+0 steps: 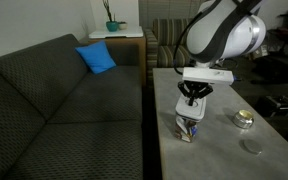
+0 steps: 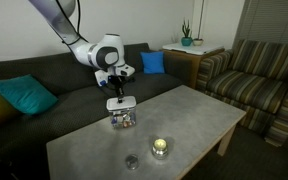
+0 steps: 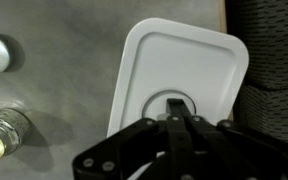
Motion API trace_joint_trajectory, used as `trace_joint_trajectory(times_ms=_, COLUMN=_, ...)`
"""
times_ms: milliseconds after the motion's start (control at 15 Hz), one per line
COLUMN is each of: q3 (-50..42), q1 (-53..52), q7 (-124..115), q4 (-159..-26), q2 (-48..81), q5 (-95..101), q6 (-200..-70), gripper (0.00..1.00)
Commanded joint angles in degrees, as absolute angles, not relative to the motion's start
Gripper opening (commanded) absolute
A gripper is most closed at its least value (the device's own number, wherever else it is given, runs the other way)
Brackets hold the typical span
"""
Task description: Put the lid on the container
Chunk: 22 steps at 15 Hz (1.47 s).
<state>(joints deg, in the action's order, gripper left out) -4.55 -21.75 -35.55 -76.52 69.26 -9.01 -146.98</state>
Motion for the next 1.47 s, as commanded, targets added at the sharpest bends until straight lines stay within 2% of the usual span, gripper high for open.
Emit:
trace_joint_trajectory(times_ms=0, q3=-5.26, q1=-21.57, q7=-39.02, q4=-67.24, q2=78.16, q5=-6.95, q6=-142.16, gripper=0.0)
trace_joint_trajectory(times_ms=267, q3=-4.68, q1=-21.38, q7=-39.59, q4=-67.73, q2=76.82, q5=-5.22, q6=-142.03, gripper=0.0)
trace_joint_trajectory(times_ms=1400, q3=-12.68, q1=-29.64, q7=-38.41, q4=-99.68, q2=60.03, q5=-5.82, q6=-175.21, gripper=0.0)
